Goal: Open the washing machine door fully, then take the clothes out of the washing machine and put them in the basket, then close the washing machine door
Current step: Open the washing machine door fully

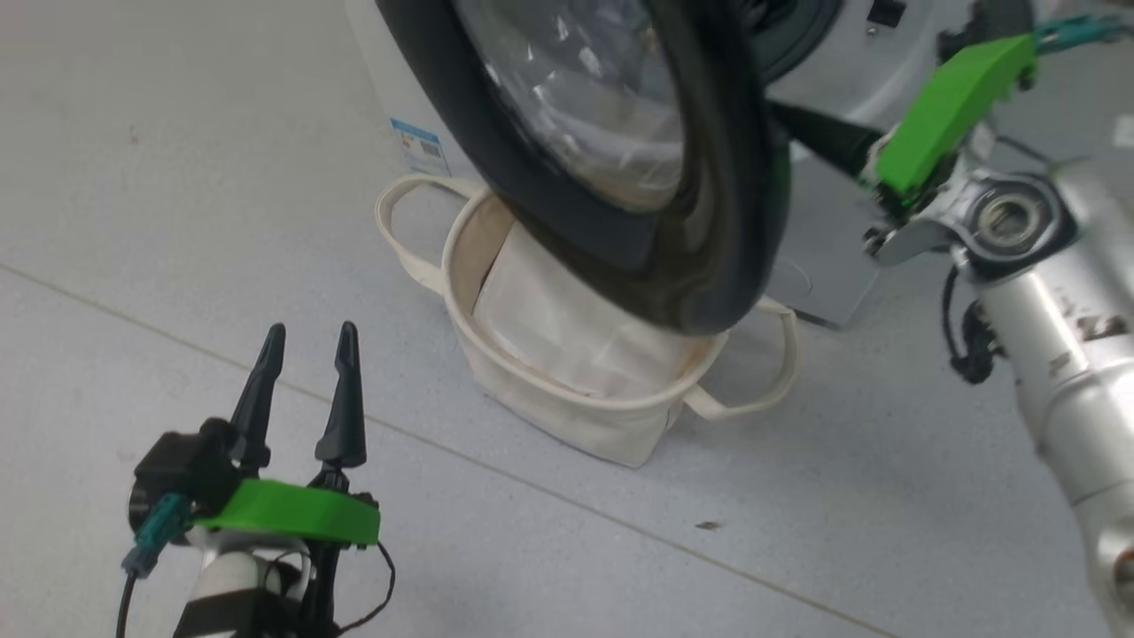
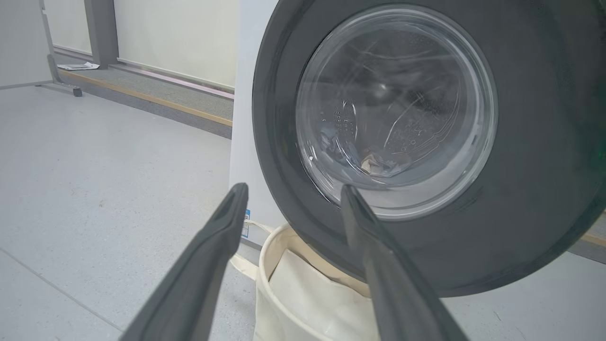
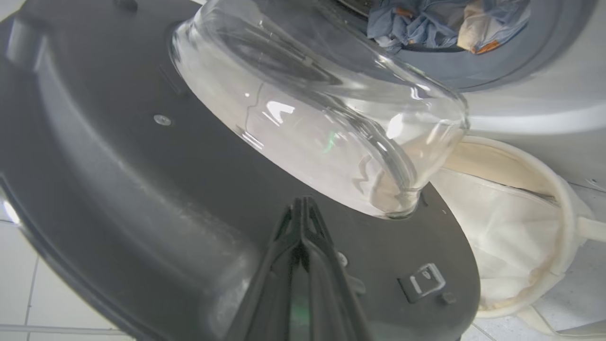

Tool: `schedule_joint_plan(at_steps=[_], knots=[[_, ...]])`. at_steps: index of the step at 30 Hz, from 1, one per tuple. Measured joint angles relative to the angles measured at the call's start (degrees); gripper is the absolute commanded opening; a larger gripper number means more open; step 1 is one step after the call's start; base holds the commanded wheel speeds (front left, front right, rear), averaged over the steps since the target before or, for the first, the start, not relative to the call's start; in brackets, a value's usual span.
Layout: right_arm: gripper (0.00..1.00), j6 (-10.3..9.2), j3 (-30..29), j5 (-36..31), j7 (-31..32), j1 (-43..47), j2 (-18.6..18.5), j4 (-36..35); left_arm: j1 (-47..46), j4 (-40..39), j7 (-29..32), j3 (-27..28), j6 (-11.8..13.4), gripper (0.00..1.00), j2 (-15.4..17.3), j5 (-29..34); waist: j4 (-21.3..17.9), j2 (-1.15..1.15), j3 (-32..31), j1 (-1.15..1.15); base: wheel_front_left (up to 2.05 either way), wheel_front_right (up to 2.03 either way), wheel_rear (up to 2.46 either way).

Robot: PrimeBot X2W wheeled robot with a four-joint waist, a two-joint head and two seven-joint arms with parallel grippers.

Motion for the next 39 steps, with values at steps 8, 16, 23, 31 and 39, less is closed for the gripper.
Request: schedule_joint_plan(at_steps=[8, 16, 23, 31, 39], knots=[[0.0, 0.0, 5.4, 0.0, -1.0, 6.3, 2.7, -6.6, 3.0, 0.4, 0.0, 0.8, 0.0, 1.0, 0.0, 0.0, -0.2, 0.0, -3.9, 0.0, 0.0, 0.0, 0.0], [0.0, 0.0, 9.7, -0.7, -6.8, 10.8, 7.9, -7.5, 5.2, 0.8, 0.0, 1.4, 0.1, 1.0, 0.1, 0.5, 1.1, 0.0, -6.4, 0.0, 0.0, 0.0, 0.0], [0.0, 0.0, 14.5, -0.5, -10.5, 12.9, 11.7, -7.5, 5.4, 0.8, 0.0, 1.9, 0.1, 1.0, 0.1, 0.9, 2.8, 0.0, -7.0, 0.0, 0.0, 0.0, 0.0], [0.0, 0.0, 21.8, -0.1, -19.5, 13.4, 12.3, -7.3, 5.8, 1.2, 0.0, 2.7, 0.1, 1.0, 0.1, 1.5, 3.4, 0.0, -6.5, 0.0, 0.0, 0.0, 0.0], [0.19, 0.0, 29.0, 0.8, -26.3, 13.4, 12.6, -7.4, 5.6, 1.9, 0.0, 3.4, 0.0, 1.0, 0.9, 1.8, 2.6, 0.0, -7.1, 0.0, 0.0, 0.0, 0.0]])
